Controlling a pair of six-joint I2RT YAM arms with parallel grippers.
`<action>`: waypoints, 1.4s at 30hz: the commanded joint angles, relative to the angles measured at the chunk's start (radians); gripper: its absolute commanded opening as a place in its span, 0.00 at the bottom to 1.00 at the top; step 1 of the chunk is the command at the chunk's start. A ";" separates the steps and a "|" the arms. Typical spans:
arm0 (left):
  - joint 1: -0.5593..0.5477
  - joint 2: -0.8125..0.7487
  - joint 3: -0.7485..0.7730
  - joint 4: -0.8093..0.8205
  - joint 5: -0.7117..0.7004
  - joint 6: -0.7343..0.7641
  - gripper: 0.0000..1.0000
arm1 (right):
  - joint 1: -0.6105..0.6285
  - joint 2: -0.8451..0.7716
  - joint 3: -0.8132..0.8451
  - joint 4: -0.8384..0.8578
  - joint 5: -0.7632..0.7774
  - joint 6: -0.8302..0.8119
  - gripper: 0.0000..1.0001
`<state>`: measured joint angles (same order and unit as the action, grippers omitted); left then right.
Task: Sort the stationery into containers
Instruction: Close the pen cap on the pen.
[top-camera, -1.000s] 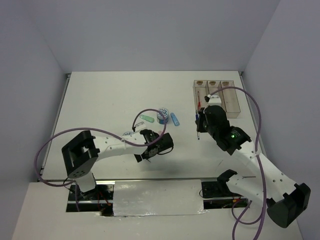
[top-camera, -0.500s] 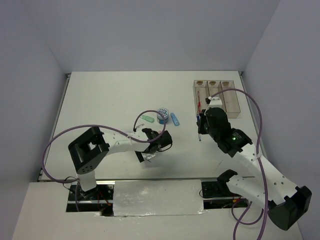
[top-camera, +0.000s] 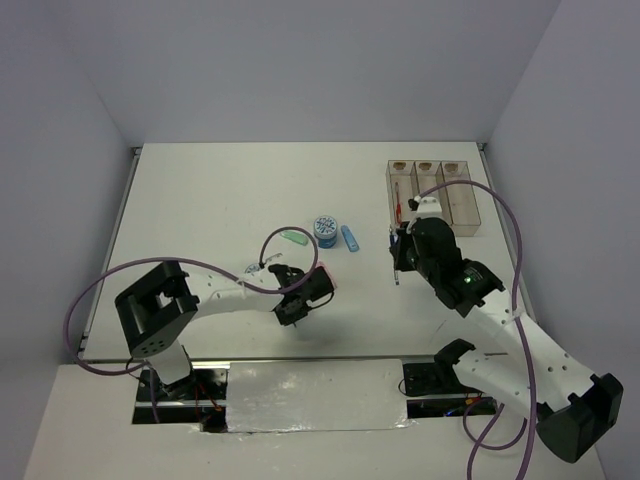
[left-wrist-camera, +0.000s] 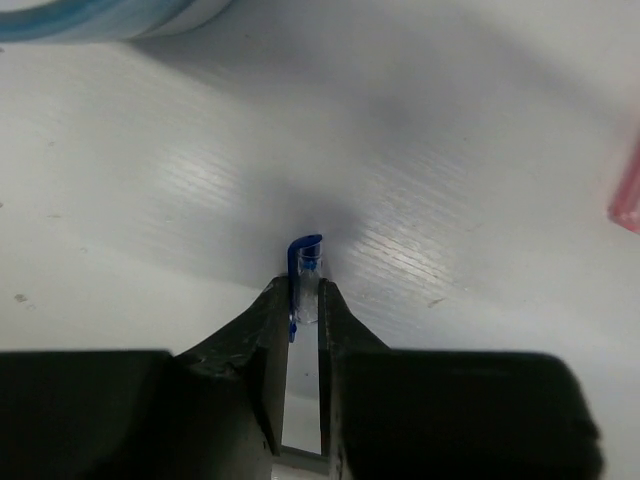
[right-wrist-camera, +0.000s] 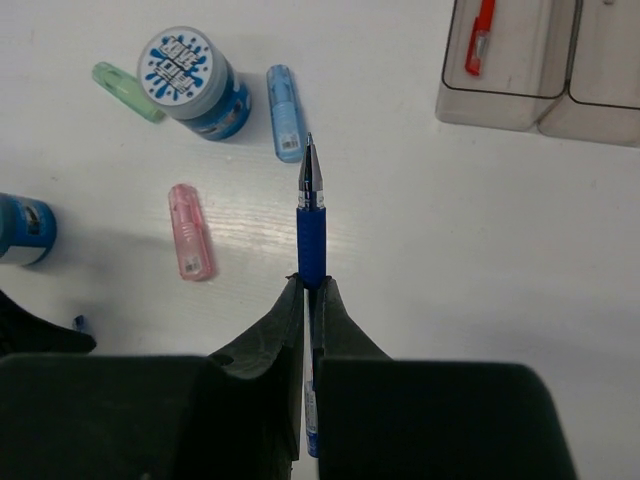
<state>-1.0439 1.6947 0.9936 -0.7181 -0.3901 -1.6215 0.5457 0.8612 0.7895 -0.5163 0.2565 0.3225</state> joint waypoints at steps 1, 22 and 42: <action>0.001 0.066 -0.102 0.169 0.122 0.026 0.00 | 0.007 -0.042 -0.027 0.068 -0.068 -0.014 0.00; -0.045 -0.964 -0.282 0.672 -0.237 0.718 0.00 | 0.267 -0.129 -0.423 0.946 -0.594 0.357 0.00; -0.041 -1.020 -0.351 0.893 -0.101 0.795 0.00 | 0.550 -0.001 -0.334 1.067 -0.269 0.351 0.00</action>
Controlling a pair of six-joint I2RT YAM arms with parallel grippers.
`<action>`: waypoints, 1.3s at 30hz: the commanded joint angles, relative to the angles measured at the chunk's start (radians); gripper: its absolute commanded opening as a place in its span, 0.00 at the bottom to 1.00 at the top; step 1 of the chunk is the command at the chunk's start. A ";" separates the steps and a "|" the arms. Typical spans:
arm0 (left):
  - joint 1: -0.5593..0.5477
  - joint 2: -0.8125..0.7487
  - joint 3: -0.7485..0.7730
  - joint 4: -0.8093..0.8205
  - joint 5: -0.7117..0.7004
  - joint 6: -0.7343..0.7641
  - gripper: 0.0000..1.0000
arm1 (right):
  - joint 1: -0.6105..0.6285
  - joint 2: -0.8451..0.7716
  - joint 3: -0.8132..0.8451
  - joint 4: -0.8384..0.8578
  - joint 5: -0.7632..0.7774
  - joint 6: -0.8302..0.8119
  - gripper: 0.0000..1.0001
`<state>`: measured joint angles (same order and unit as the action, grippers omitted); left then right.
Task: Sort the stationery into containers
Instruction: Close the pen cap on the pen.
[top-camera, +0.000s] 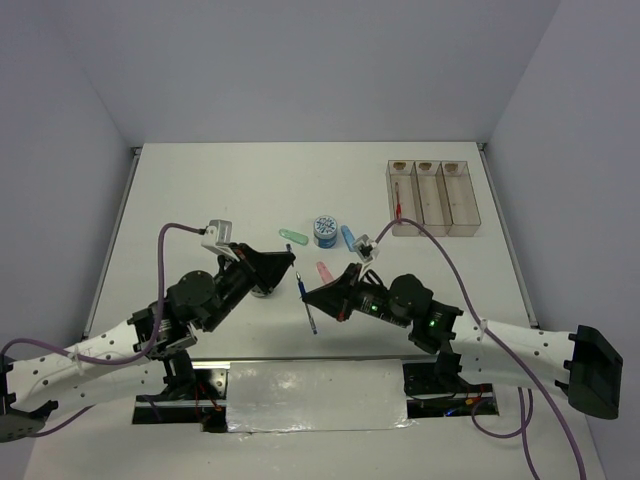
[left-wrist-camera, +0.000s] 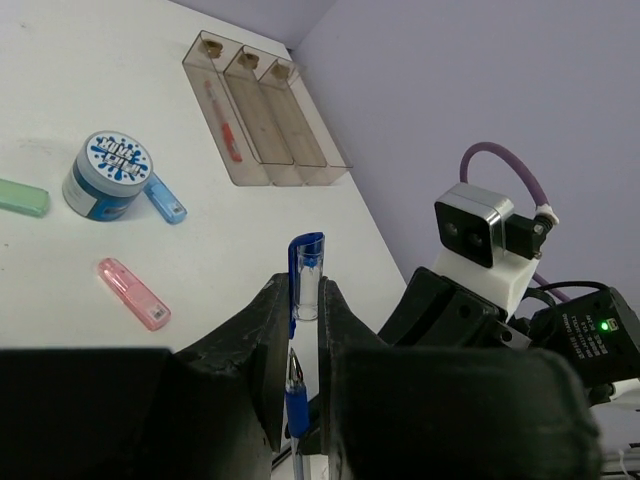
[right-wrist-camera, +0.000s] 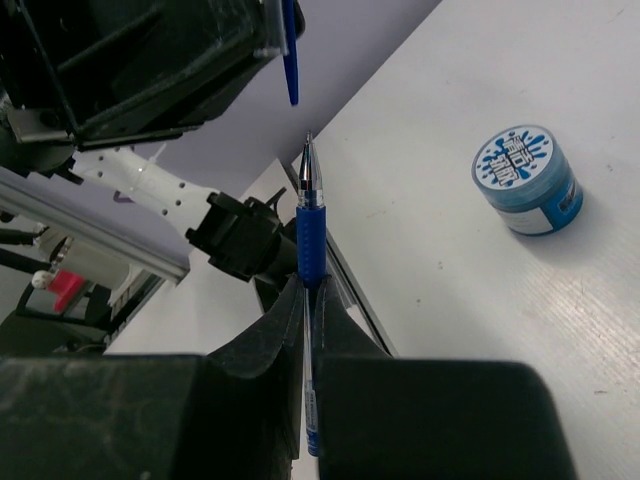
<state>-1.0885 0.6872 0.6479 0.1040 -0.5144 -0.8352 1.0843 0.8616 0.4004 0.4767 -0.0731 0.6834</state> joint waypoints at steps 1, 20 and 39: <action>0.004 -0.009 -0.007 0.074 0.025 0.007 0.00 | 0.011 0.001 0.069 0.071 0.056 -0.018 0.00; 0.002 -0.003 -0.019 0.089 0.034 -0.015 0.00 | 0.028 0.020 0.086 0.068 0.064 -0.035 0.00; 0.002 0.009 -0.047 0.123 0.080 -0.035 0.00 | 0.028 -0.012 0.103 0.022 0.154 -0.073 0.00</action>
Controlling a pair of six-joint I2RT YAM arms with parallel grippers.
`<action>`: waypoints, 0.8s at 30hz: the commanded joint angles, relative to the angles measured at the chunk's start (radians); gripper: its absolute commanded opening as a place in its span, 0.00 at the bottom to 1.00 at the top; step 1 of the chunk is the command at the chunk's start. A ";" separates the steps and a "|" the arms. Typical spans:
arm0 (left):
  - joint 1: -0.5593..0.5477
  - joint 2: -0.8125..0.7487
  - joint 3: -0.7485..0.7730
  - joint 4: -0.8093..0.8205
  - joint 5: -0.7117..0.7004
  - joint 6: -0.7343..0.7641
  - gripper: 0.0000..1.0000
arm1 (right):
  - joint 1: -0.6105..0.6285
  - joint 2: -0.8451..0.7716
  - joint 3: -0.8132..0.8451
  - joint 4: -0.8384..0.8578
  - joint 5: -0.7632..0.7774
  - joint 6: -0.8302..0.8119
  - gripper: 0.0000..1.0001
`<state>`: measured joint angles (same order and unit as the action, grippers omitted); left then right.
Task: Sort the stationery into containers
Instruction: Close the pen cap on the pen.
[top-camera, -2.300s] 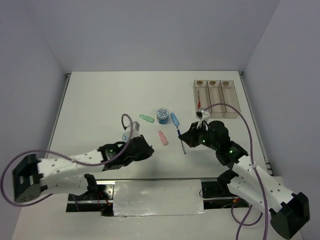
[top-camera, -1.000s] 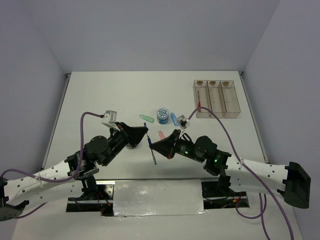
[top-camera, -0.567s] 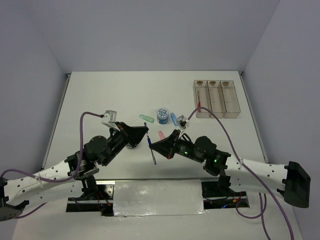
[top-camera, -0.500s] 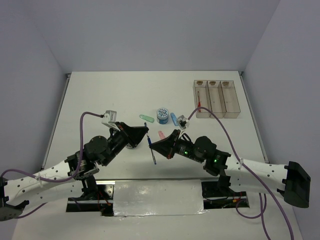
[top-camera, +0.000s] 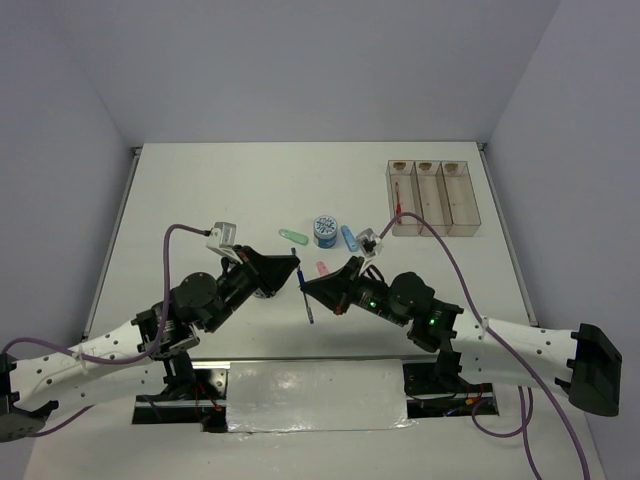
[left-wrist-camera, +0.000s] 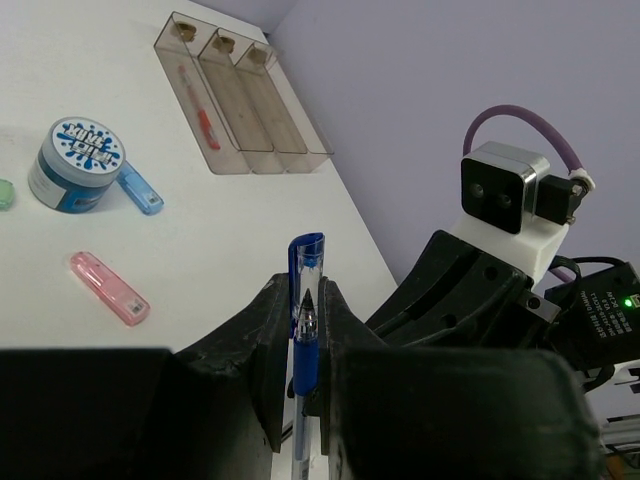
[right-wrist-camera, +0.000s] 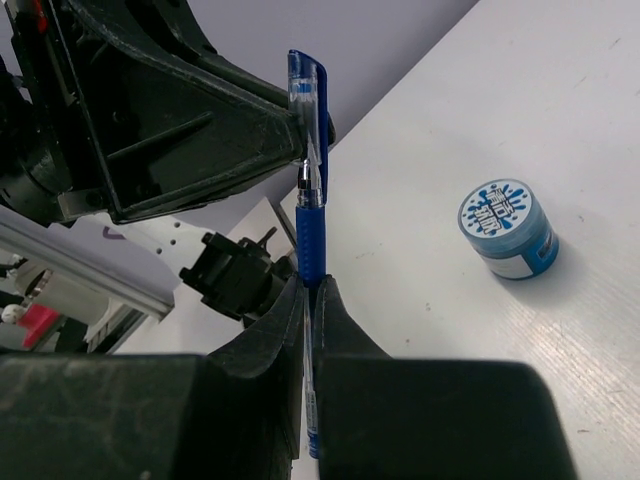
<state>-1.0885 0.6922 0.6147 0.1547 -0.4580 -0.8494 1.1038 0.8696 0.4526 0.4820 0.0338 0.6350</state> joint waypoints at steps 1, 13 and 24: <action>0.004 0.007 -0.013 0.074 0.027 -0.022 0.00 | 0.008 -0.018 0.051 0.020 0.046 -0.024 0.00; 0.004 0.038 -0.018 0.085 0.084 -0.014 0.00 | -0.010 -0.037 0.089 0.021 0.069 -0.132 0.00; 0.004 0.033 -0.016 0.040 0.151 0.084 0.00 | -0.078 -0.092 0.126 -0.066 0.028 -0.219 0.00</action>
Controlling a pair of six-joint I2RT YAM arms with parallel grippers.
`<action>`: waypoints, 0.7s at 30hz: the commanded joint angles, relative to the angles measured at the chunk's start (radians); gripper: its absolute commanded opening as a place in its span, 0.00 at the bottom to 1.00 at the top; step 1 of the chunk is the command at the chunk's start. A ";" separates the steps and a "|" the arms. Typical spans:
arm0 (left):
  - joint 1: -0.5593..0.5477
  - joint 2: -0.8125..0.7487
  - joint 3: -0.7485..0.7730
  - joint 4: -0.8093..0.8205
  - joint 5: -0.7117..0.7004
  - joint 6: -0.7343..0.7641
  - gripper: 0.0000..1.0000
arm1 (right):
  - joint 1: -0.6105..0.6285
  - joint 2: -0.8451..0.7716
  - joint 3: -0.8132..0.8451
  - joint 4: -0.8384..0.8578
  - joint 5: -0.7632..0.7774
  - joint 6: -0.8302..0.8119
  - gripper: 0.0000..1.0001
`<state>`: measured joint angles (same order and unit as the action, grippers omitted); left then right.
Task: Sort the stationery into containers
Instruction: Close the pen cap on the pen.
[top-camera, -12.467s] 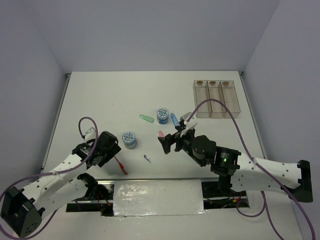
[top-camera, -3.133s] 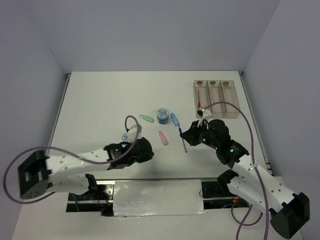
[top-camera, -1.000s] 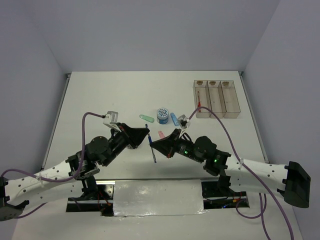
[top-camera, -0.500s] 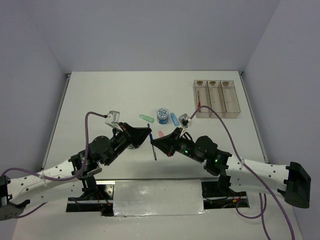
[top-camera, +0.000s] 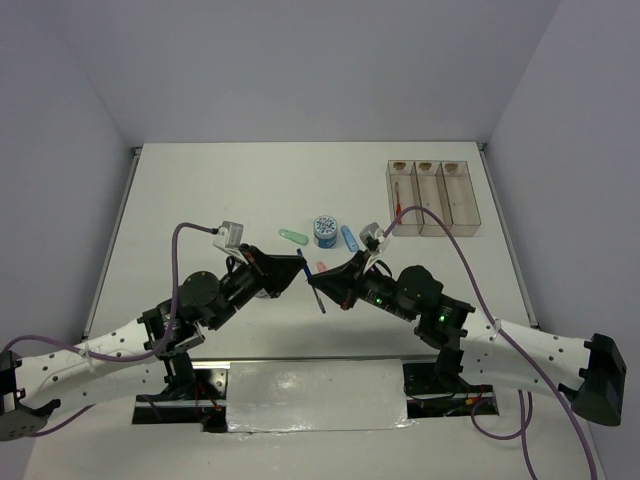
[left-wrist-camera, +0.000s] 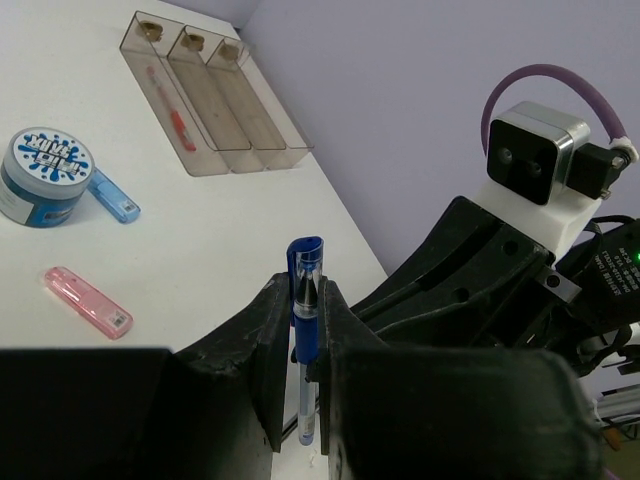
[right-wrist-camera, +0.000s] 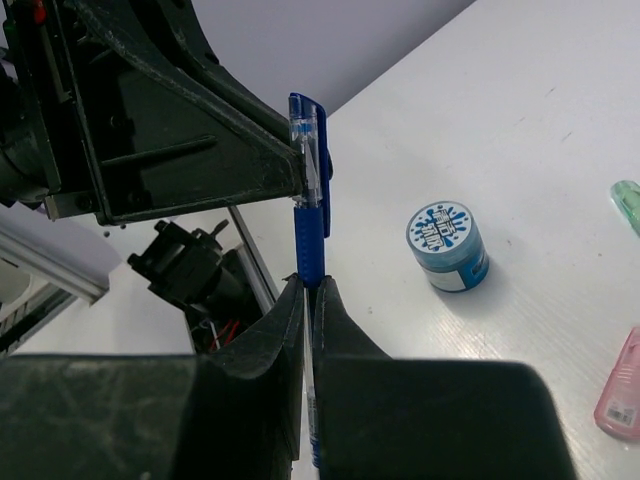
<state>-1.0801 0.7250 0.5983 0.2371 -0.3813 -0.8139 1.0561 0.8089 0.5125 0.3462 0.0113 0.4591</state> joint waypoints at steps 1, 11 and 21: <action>-0.004 -0.001 -0.002 -0.036 0.073 0.044 0.00 | -0.033 -0.031 0.058 0.086 0.041 -0.040 0.00; -0.004 0.050 0.009 -0.021 0.102 0.033 0.00 | -0.038 -0.004 0.081 0.160 0.016 -0.051 0.00; -0.004 0.056 -0.012 -0.008 0.116 0.025 0.00 | -0.111 0.003 0.126 0.197 -0.010 -0.036 0.00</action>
<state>-1.0634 0.7696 0.5987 0.3035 -0.3767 -0.8082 0.9855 0.8230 0.5331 0.3489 -0.0673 0.4294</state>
